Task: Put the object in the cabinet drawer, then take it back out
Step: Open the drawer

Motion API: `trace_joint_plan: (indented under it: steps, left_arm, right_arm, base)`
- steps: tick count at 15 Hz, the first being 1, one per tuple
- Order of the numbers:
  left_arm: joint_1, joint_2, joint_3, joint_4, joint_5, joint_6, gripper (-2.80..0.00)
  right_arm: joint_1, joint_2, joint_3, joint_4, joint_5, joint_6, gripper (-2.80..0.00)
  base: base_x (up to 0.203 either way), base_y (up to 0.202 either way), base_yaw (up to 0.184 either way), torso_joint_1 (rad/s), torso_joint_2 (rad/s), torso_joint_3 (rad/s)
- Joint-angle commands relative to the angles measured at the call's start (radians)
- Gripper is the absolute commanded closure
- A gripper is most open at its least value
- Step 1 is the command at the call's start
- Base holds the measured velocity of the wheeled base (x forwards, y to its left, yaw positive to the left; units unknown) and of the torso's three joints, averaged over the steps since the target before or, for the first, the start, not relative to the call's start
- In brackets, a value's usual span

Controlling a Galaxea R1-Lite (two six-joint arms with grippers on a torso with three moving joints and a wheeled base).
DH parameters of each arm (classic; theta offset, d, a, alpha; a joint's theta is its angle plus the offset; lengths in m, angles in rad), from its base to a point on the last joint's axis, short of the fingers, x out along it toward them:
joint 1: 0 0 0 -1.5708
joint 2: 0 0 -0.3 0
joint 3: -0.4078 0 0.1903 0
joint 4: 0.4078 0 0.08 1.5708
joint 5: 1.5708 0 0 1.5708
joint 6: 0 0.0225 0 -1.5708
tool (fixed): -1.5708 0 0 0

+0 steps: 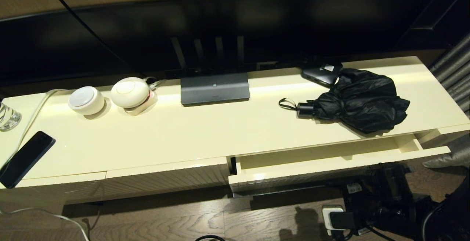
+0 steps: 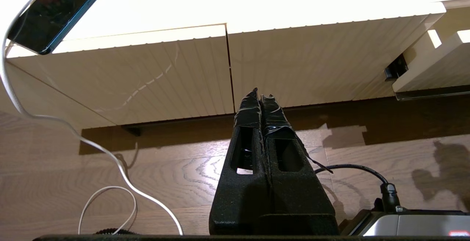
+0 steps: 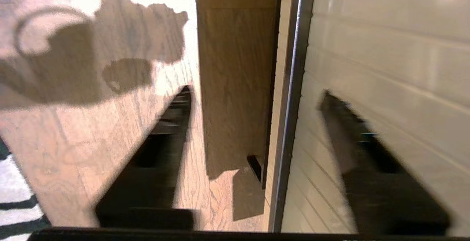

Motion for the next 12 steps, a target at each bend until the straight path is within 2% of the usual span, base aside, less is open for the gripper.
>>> trace_joint_plan:
  steps: [1,6,9,10,12]
  left_arm:
    - [0.0,0.001,0.003,0.0,0.0,0.0,0.0]
    - [0.0,0.001,0.003,0.0,0.0,0.0,0.0]
    - [0.0,0.001,0.003,0.0,0.0,0.0,0.0]
    - [0.0,0.001,0.003,0.0,0.0,0.0,0.0]
    - [0.0,0.001,0.003,0.001,0.0,0.0,0.0]
  right_arm:
    - [0.007,-0.075,0.02,0.02,0.0,-0.008,0.0]
    - [-0.01,-0.367,0.059,0.205,0.002,0.009,0.0]
    - [-0.011,-0.543,0.065,0.385,0.003,0.079,0.0]
    - [-0.006,-0.594,0.054,0.448,0.003,0.123,0.0]
    - [0.006,-0.726,-0.011,0.677,0.004,0.33,0.0]
  base:
    - [0.0,0.0,0.0,0.0,0.0,0.0]
    - [0.0,0.0,0.0,0.0,0.0,0.0]
    - [0.0,0.0,0.0,0.0,0.0,0.0]
    - [0.0,0.0,0.0,0.0,0.0,0.0]
    - [0.0,0.0,0.0,0.0,0.0,0.0]
